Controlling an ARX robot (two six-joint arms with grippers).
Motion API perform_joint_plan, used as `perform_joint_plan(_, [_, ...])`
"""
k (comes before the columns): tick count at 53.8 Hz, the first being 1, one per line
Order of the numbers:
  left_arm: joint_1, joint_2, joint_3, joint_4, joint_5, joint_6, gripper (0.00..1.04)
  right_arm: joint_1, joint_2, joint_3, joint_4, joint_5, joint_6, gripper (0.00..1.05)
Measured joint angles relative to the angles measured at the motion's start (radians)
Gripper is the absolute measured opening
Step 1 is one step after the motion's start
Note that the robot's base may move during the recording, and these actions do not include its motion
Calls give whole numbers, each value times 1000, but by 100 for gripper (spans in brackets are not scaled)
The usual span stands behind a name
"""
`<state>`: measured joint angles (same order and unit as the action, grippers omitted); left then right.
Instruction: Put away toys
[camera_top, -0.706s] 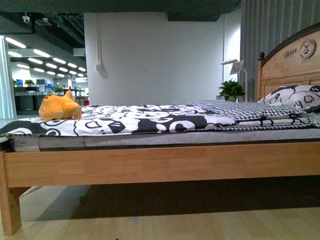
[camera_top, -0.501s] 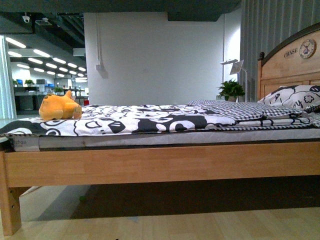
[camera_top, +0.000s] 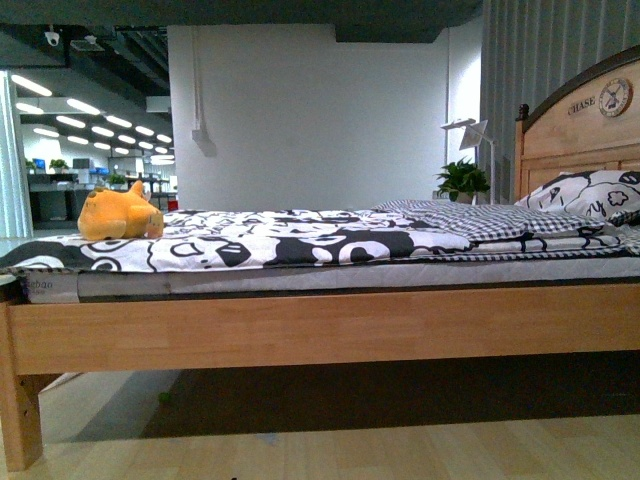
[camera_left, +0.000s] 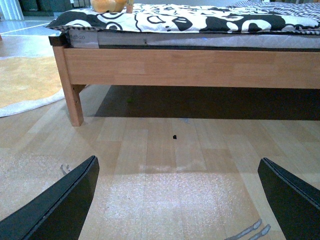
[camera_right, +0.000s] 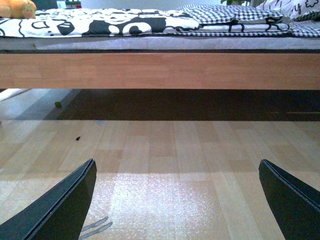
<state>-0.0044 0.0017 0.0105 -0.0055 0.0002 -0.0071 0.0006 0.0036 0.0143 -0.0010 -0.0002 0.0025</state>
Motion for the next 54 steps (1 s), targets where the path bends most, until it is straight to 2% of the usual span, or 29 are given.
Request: perform_joint_plan(54, [0,0,0,0,0,0,98,0,0,0,0,0,0,98])
